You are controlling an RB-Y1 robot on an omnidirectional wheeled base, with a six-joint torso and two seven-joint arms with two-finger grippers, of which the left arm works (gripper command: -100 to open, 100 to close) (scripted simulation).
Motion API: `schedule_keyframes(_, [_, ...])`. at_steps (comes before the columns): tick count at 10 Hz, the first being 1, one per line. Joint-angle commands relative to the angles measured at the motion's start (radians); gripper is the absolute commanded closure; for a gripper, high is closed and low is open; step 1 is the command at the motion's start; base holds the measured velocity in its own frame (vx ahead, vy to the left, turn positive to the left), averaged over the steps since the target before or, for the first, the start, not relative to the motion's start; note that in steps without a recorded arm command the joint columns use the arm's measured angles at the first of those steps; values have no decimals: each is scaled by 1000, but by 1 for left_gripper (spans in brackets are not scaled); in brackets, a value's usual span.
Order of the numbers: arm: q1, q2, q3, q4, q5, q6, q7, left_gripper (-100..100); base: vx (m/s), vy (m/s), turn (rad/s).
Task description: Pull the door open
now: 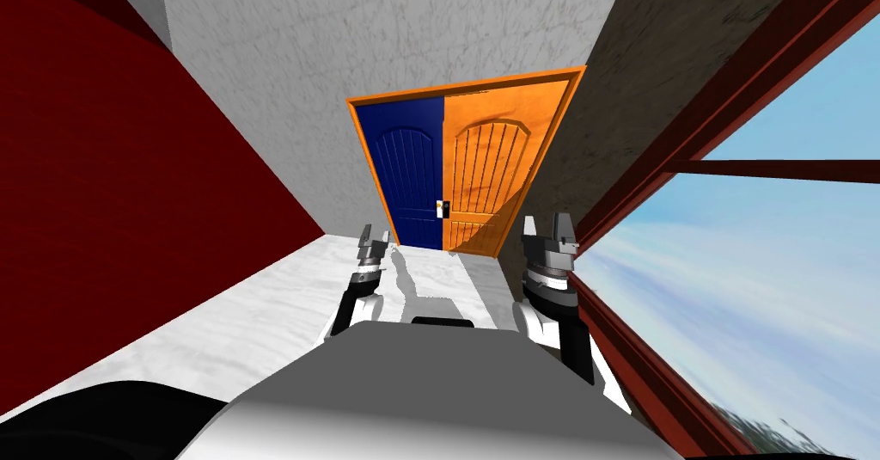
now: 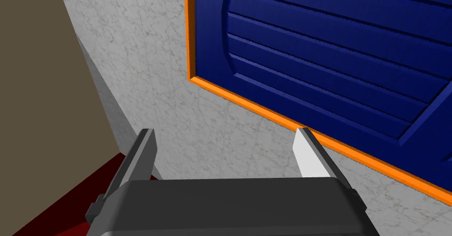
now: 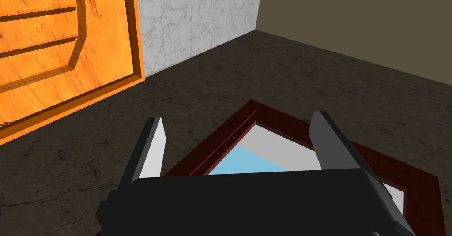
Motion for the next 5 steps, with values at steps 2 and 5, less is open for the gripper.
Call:
schedule_keyframes(2, [-27,13,2,65,-3,6,-1,-100,116,-32,-42])
schedule_keyframes(5, [-53,23,4,118,-5,17,-2,-100,119,-35,-33])
